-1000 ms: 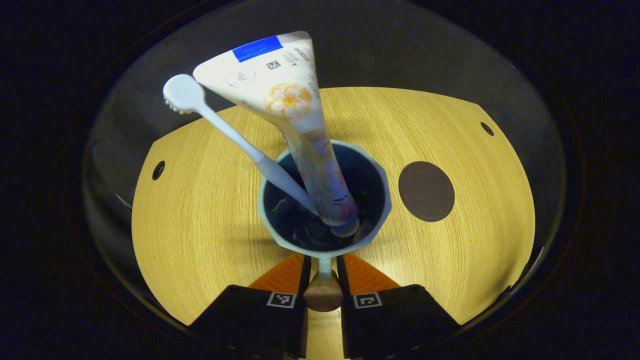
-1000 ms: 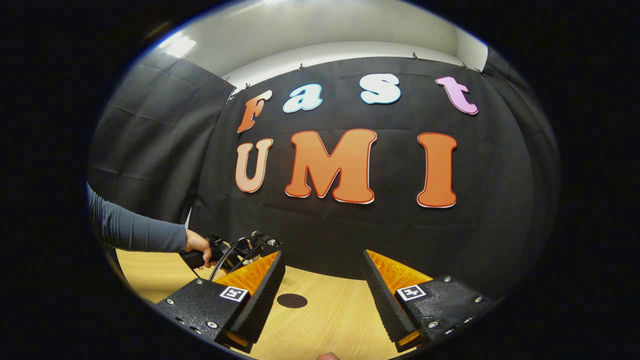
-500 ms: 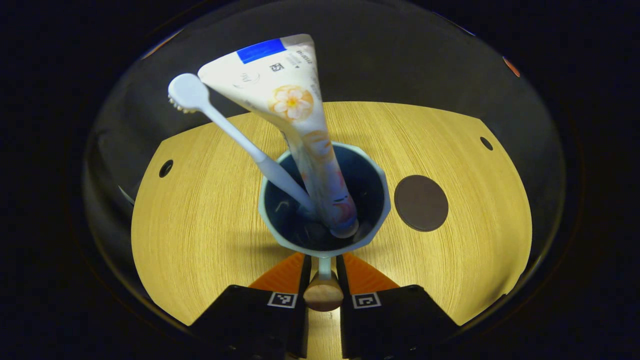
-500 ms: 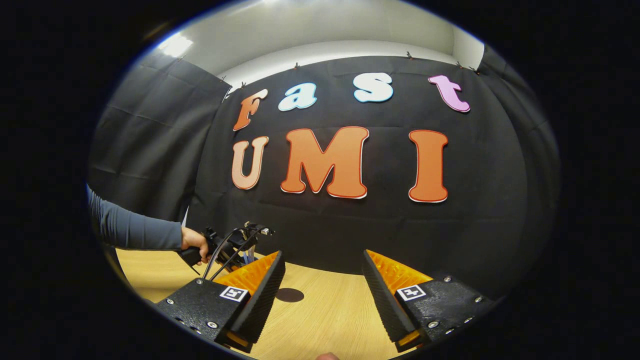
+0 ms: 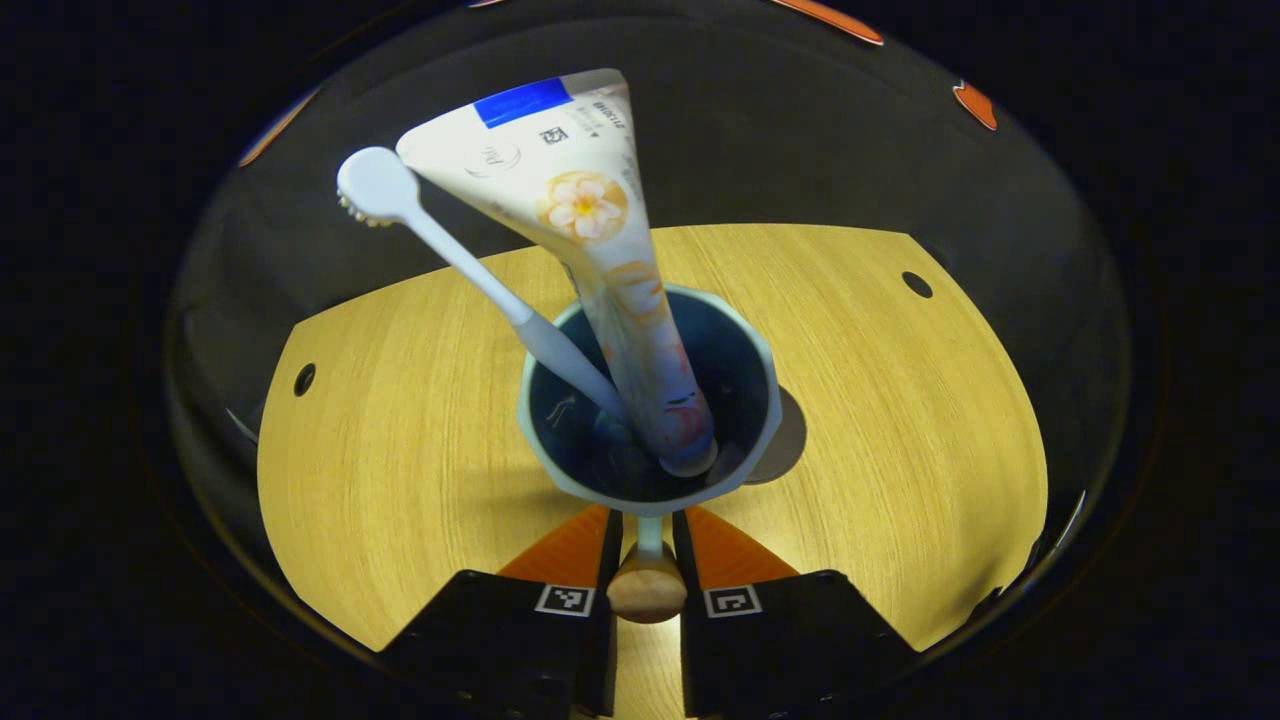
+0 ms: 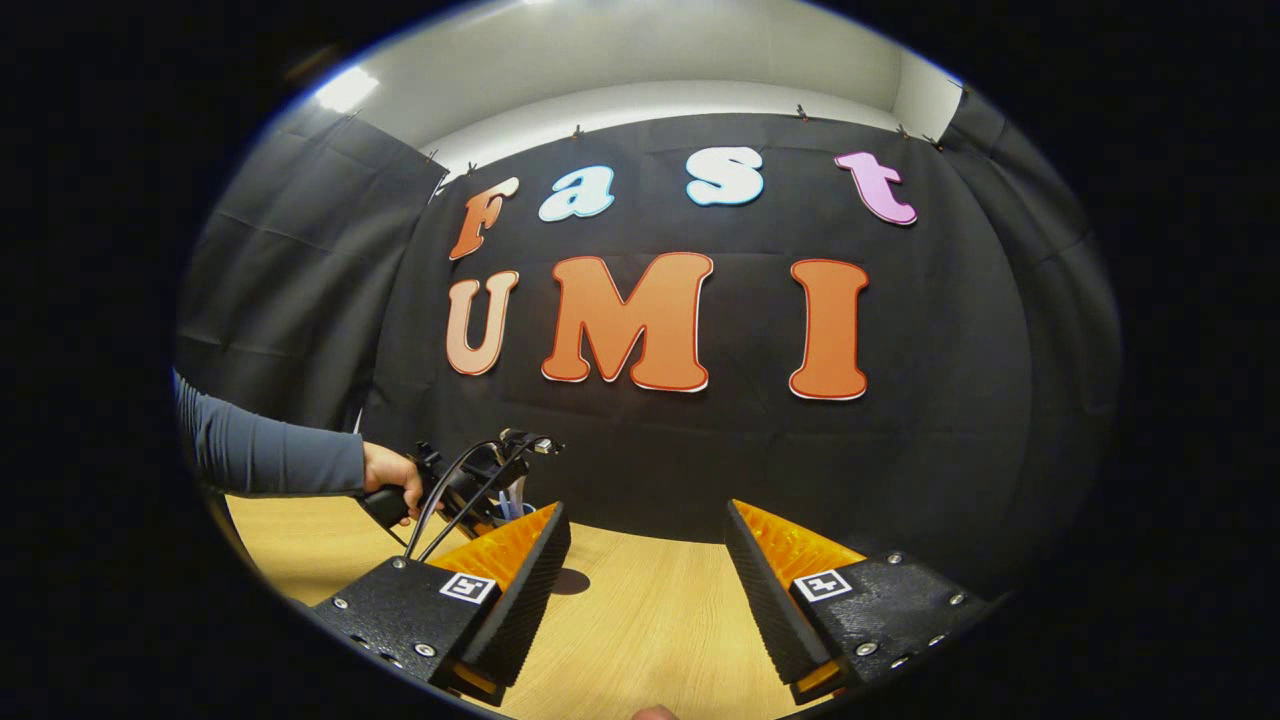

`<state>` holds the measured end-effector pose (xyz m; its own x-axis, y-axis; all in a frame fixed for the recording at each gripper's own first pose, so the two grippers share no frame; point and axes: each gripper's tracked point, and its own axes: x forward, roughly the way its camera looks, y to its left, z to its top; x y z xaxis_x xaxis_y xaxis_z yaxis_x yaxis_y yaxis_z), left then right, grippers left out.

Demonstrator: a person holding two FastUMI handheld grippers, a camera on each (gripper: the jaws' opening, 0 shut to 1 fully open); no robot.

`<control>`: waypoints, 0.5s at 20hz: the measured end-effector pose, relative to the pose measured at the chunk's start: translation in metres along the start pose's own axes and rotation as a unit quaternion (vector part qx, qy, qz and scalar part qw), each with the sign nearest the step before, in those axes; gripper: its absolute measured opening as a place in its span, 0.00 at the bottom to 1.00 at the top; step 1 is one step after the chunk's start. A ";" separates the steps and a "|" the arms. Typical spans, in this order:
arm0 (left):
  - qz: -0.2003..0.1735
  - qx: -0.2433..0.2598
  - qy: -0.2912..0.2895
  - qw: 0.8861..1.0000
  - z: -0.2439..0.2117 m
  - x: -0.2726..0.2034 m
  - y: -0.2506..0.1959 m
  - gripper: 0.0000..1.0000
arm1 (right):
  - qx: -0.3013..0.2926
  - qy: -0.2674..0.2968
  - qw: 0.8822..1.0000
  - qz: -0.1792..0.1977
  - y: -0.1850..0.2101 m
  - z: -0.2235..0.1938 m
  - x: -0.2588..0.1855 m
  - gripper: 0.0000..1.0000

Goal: Put the toothbrush and toothpaste on the desktop into the cup, then pick up the cup and place it on the coaster on the desktop.

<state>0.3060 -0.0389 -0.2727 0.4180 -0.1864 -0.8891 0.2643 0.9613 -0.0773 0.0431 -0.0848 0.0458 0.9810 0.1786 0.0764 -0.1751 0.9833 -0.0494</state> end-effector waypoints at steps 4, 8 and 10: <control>-0.010 0.014 0.006 1.000 -0.002 -0.003 0.002 0.26 | 0.003 0.010 1.000 -0.016 -0.017 -0.008 -0.010 0.93; -0.012 0.026 0.018 0.999 -0.005 -0.006 0.004 0.25 | 0.008 0.019 0.999 -0.027 -0.033 -0.017 -0.014 0.93; -0.008 0.031 0.029 0.999 -0.008 -0.008 0.007 0.25 | 0.007 0.023 0.999 -0.033 -0.041 -0.020 -0.015 0.93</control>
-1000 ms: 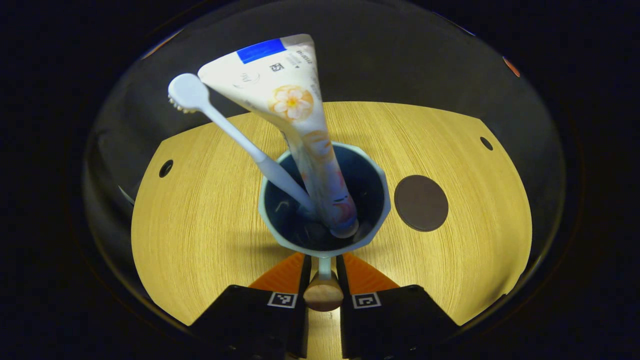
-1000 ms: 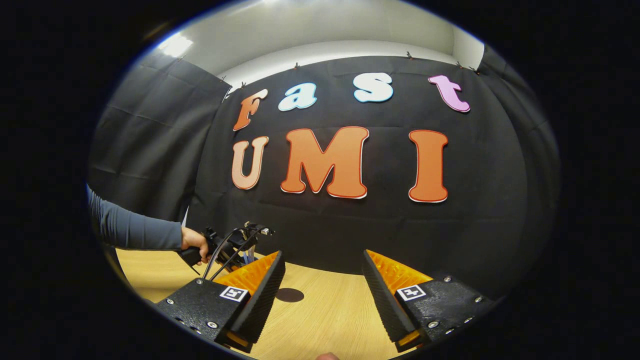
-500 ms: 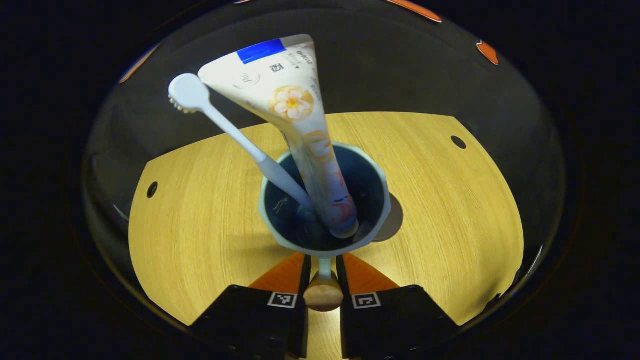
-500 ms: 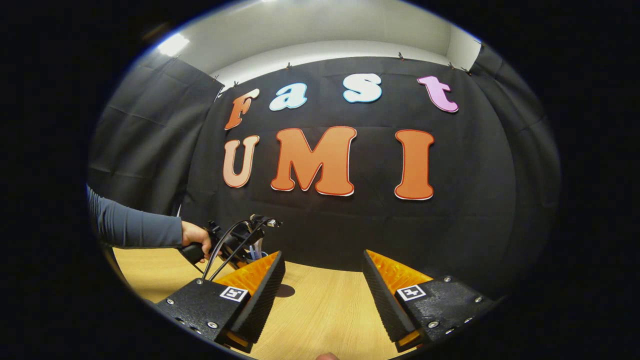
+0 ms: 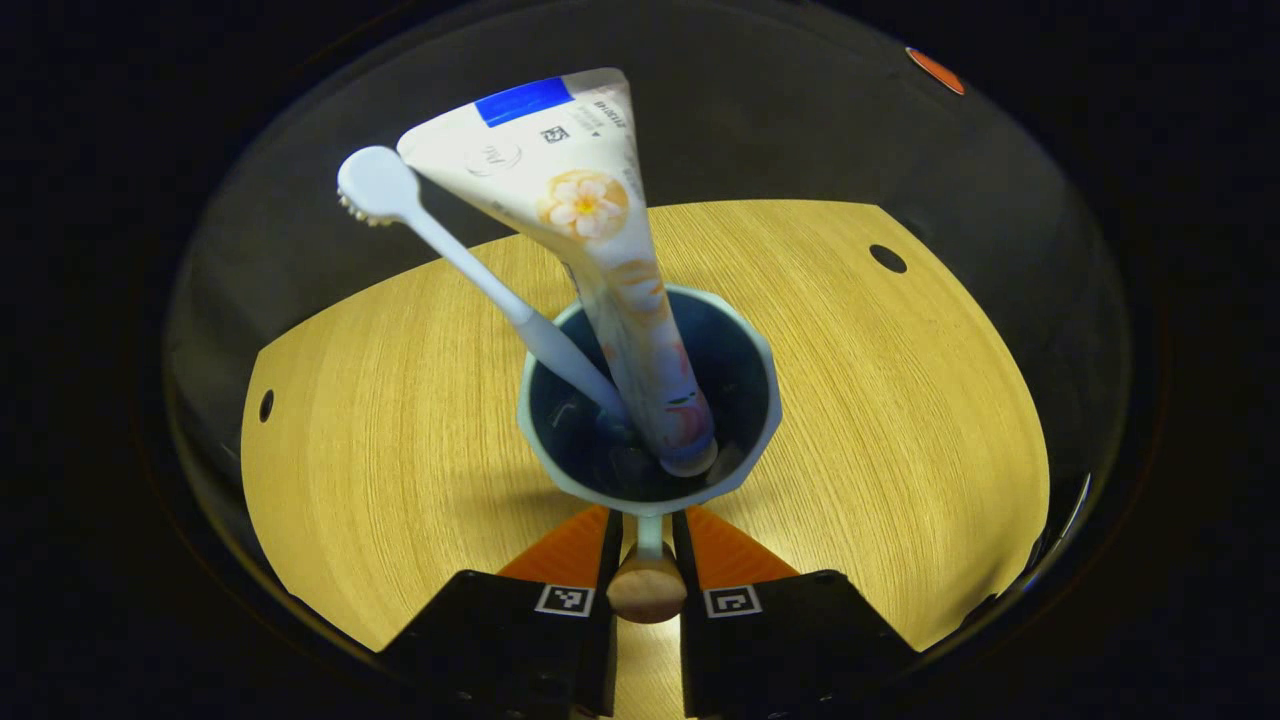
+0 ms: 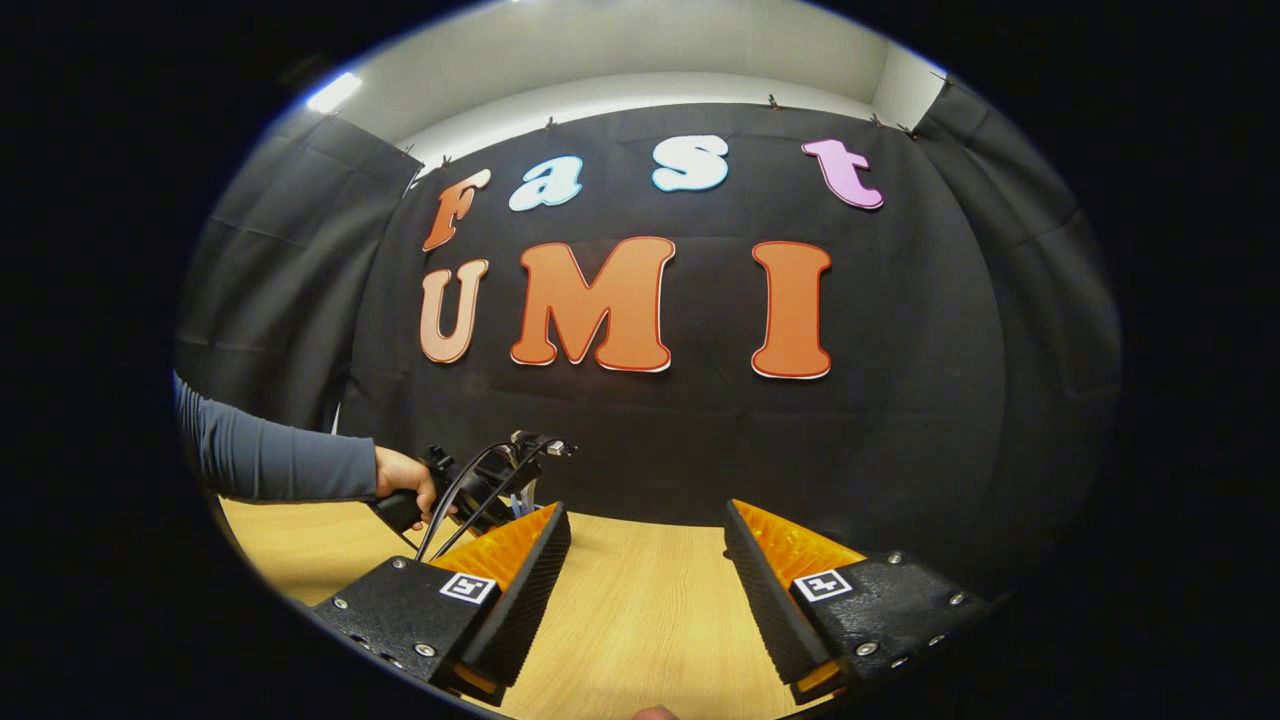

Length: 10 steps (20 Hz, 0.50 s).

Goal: Put the toothbrush and toothpaste on the desktop into the cup, then pick up the cup and place it on the coaster on the desktop.

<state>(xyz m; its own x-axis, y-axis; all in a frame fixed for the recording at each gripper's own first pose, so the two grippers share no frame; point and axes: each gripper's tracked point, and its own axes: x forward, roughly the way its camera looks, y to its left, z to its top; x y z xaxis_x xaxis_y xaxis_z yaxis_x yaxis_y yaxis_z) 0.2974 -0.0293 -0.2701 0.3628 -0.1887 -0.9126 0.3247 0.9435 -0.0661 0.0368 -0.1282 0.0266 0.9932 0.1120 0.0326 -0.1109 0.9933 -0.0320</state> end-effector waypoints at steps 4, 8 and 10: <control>0.013 0.006 0.009 1.000 0.001 -0.009 0.001 0.25 | 0.002 0.008 1.000 -0.003 -0.006 -0.006 -0.001 0.93; 0.010 0.016 -0.029 0.999 0.021 -0.038 -0.005 0.72 | 0.010 0.015 1.000 -0.002 0.000 -0.007 0.001 0.93; 0.002 0.019 -0.059 0.998 0.021 -0.060 -0.004 1.00 | 0.008 0.016 1.000 -0.004 0.004 -0.005 0.002 0.93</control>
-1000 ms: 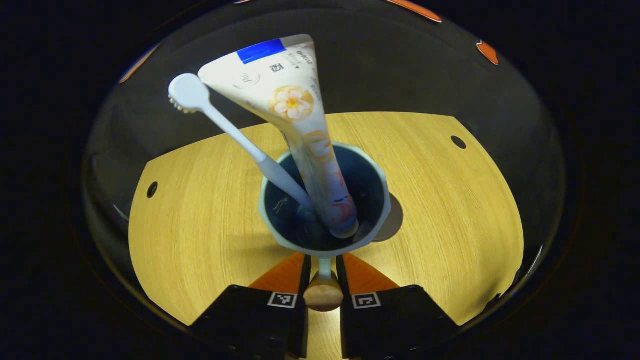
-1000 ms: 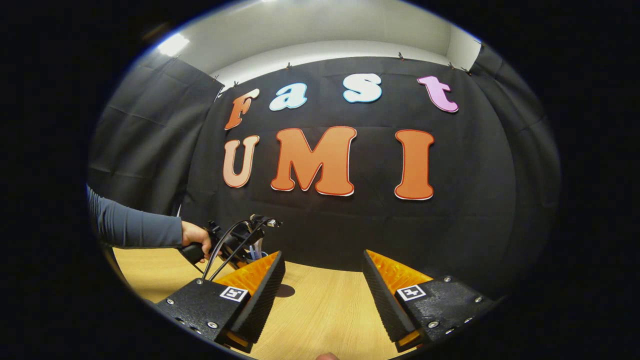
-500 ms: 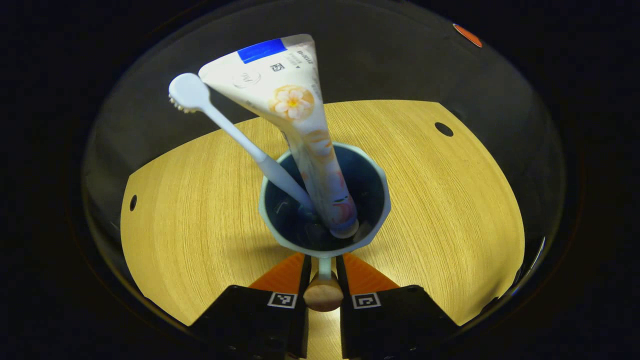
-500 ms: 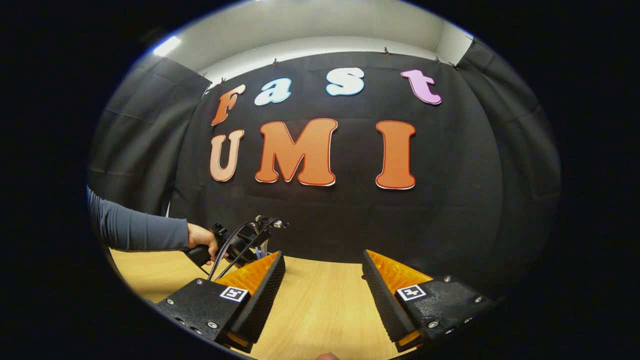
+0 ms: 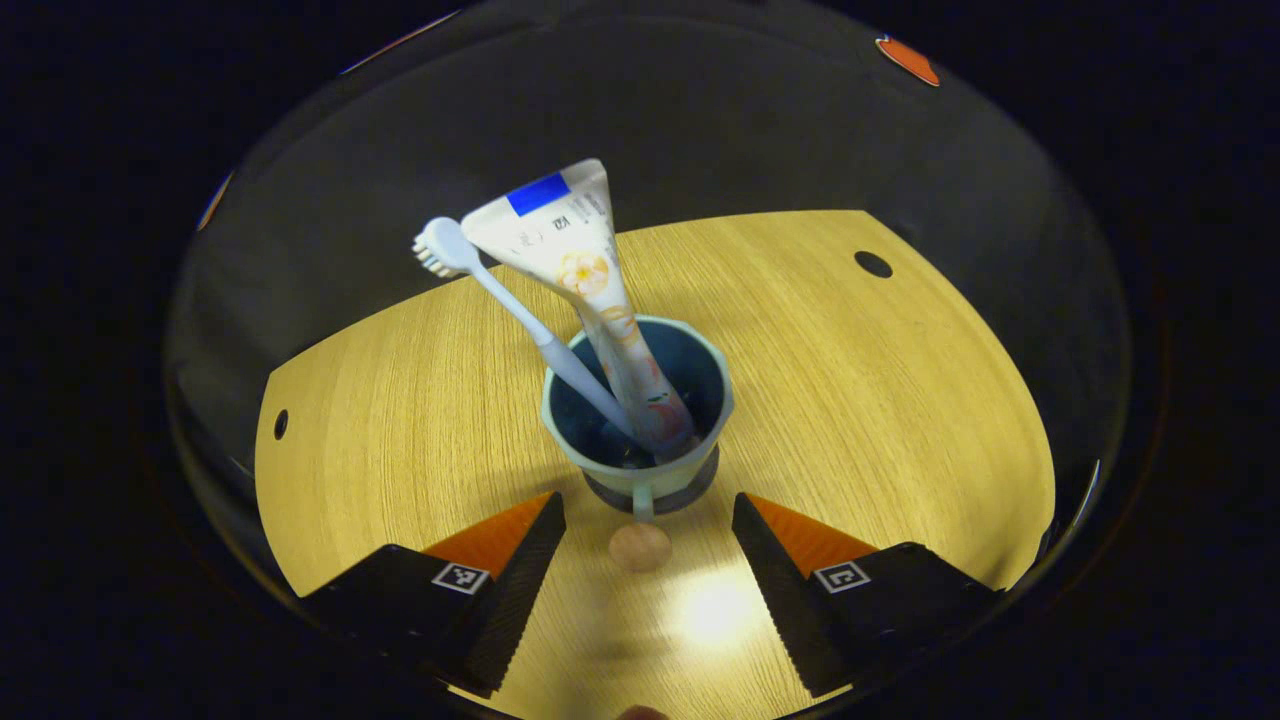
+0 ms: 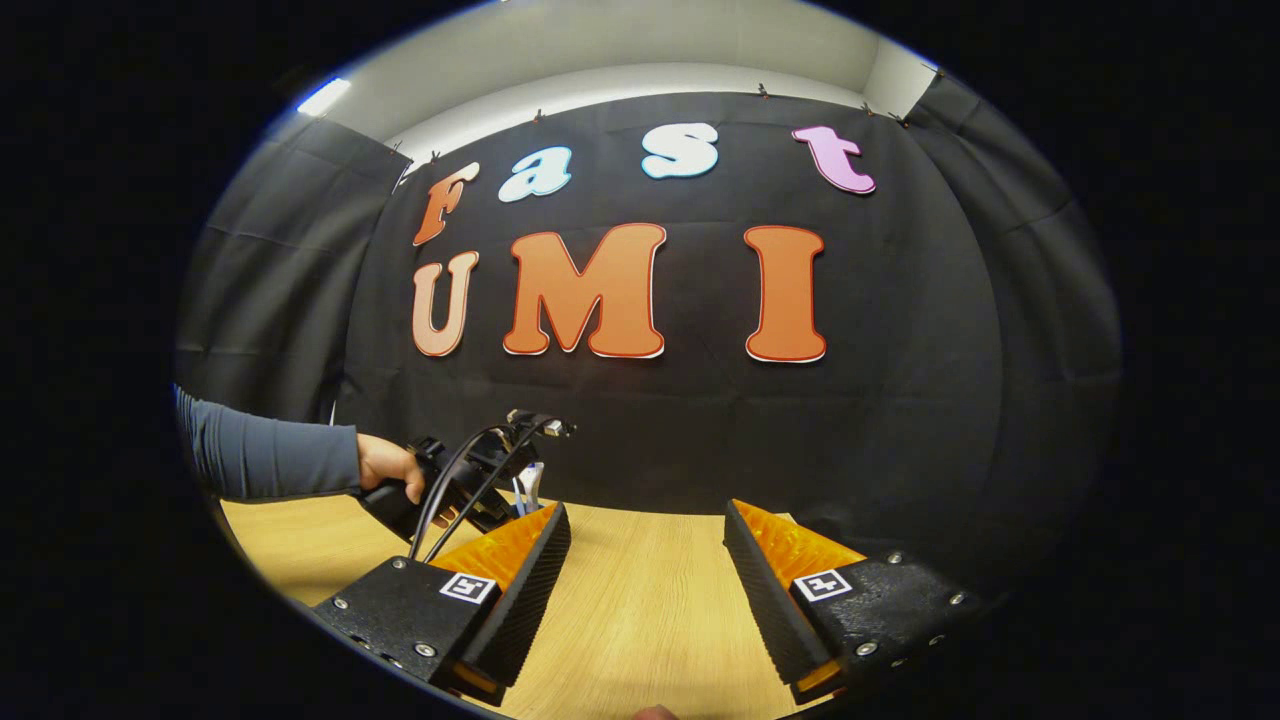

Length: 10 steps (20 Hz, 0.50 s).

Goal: Put the toothbrush and toothpaste on the desktop into the cup, then pick up the cup and place it on the coaster on the desktop.

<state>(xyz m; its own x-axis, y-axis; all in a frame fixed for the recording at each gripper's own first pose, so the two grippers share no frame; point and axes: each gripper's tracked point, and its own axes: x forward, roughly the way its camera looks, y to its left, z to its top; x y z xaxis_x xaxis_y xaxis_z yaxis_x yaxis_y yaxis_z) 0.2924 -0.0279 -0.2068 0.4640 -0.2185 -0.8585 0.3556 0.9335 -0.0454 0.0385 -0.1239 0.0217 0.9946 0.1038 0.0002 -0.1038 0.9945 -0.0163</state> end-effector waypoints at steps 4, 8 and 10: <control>-0.016 0.001 -0.055 0.998 -0.013 -0.023 0.003 1.00 | 0.011 -0.002 1.000 0.010 0.021 0.008 -0.002 0.93; 0.027 0.029 -0.155 0.987 -0.018 -0.070 0.024 1.00 | 0.011 -0.012 1.000 0.013 0.042 0.017 -0.002 0.93; 0.039 0.023 -0.195 0.980 -0.026 -0.095 0.032 1.00 | 0.009 -0.015 1.000 0.013 0.051 0.018 -0.001 0.92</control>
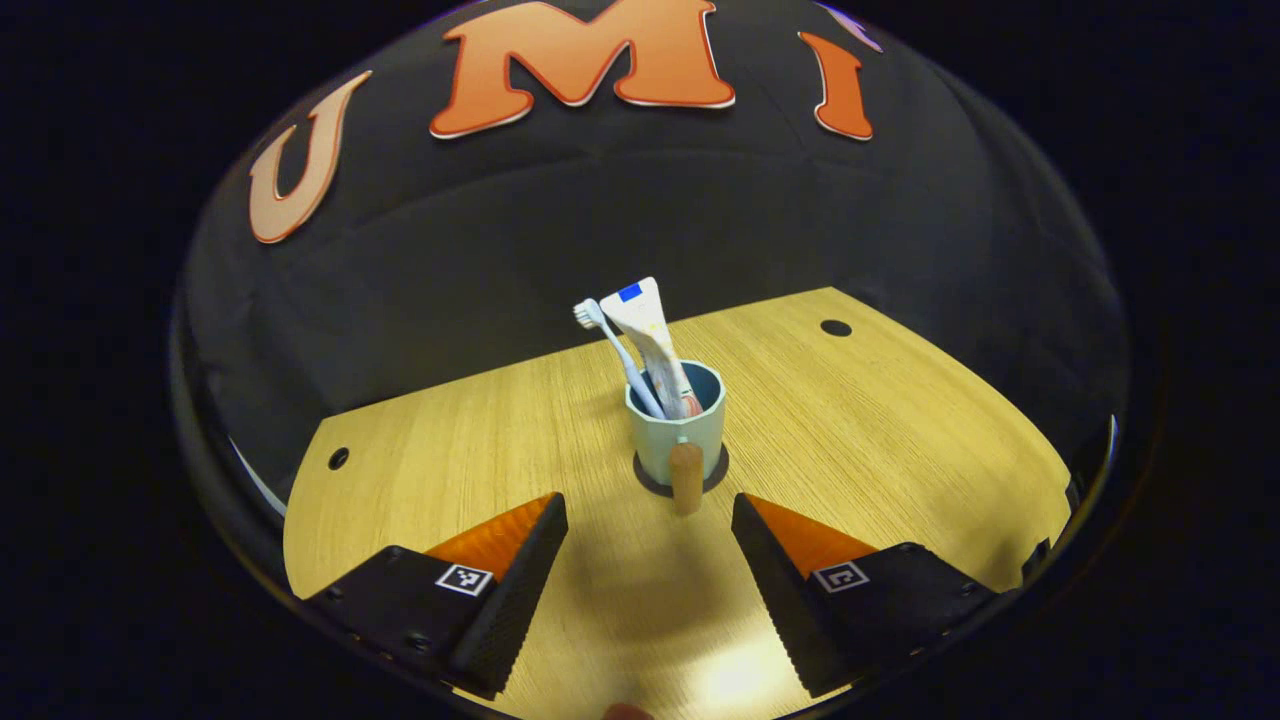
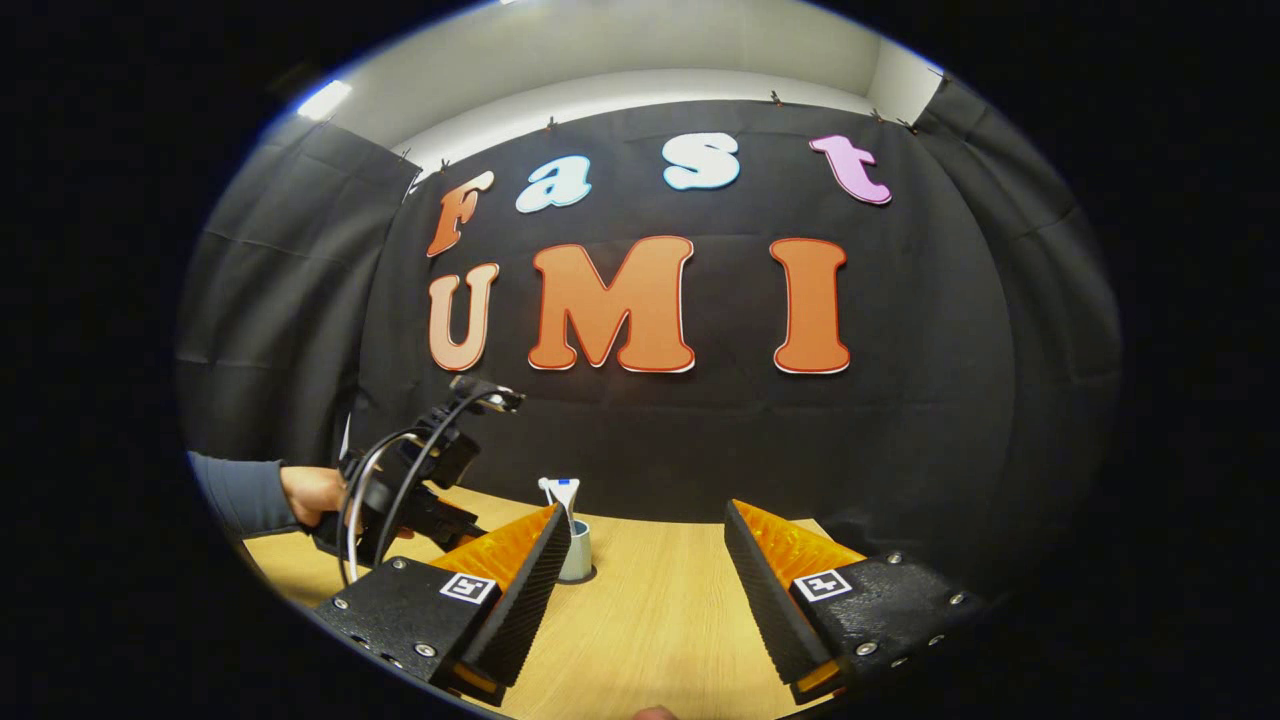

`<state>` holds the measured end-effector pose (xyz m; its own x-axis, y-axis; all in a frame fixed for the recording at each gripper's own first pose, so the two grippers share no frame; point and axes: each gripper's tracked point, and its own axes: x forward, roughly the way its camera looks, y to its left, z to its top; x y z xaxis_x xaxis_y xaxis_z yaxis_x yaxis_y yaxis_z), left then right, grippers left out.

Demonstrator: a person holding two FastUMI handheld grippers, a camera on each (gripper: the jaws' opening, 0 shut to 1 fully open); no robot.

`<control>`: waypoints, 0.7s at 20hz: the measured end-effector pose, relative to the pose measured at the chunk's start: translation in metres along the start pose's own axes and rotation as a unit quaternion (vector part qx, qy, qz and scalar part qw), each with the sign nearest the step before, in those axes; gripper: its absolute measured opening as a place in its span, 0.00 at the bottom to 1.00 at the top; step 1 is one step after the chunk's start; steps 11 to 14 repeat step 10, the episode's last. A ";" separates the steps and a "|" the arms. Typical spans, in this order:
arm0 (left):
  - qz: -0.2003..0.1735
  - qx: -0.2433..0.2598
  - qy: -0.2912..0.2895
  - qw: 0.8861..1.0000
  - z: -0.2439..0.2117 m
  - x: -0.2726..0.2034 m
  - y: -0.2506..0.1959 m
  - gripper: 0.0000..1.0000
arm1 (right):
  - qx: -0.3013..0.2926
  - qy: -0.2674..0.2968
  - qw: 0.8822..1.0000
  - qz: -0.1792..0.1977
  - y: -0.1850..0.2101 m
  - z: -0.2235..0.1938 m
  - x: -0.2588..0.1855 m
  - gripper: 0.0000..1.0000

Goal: Put the toothbrush and toothpaste on the desktop into the cup, then pick up the cup and place it on the coaster on the desktop.

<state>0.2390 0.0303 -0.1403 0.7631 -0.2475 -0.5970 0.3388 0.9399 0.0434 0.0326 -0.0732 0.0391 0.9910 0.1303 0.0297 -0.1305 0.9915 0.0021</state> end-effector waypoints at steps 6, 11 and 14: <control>0.078 0.020 -0.132 0.988 0.020 -0.075 0.042 0.99 | 0.036 0.010 0.999 0.022 0.037 -0.002 0.004 0.93; 0.098 0.000 -0.181 0.979 0.022 -0.113 0.056 0.99 | 0.021 -0.018 1.000 0.012 0.050 0.014 0.008 0.93; 0.098 0.000 -0.181 0.979 0.022 -0.113 0.056 0.99 | 0.021 -0.018 1.000 0.012 0.050 0.014 0.008 0.93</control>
